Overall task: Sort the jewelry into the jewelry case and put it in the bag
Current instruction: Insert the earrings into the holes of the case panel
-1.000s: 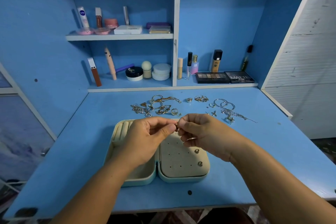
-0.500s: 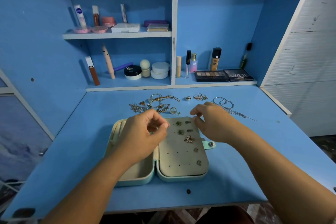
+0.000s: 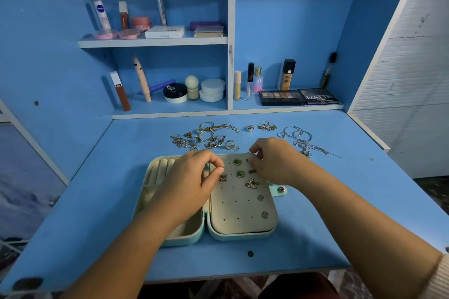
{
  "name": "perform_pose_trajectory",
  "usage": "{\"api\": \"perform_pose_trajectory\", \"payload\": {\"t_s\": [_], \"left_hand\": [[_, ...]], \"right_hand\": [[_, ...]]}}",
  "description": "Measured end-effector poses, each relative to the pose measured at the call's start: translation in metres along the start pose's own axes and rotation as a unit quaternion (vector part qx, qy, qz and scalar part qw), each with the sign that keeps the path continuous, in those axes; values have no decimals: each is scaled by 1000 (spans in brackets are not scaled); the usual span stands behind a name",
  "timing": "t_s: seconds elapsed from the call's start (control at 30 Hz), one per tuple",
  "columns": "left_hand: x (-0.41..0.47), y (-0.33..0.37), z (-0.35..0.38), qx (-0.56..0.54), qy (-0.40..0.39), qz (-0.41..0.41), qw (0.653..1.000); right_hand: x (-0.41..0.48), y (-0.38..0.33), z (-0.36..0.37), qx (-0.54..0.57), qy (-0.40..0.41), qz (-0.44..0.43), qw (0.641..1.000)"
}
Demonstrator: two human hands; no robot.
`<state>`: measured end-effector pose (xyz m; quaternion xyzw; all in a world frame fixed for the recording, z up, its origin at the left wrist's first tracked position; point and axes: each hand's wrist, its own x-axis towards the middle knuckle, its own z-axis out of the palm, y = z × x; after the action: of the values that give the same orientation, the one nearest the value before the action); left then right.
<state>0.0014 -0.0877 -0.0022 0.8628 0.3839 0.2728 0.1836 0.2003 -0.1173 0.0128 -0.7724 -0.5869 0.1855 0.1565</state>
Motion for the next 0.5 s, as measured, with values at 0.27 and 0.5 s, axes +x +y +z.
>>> {"api": "perform_pose_trajectory", "payload": {"t_s": [0.27, 0.5], "left_hand": [[7, -1, -5, 143, -65, 15, 988], [14, 6, -1, 184, -93, 0, 979]], "right_hand": [[-11, -7, 5, -6, 58, -70, 996], [-16, -2, 11, -49, 61, -72, 994]]}}
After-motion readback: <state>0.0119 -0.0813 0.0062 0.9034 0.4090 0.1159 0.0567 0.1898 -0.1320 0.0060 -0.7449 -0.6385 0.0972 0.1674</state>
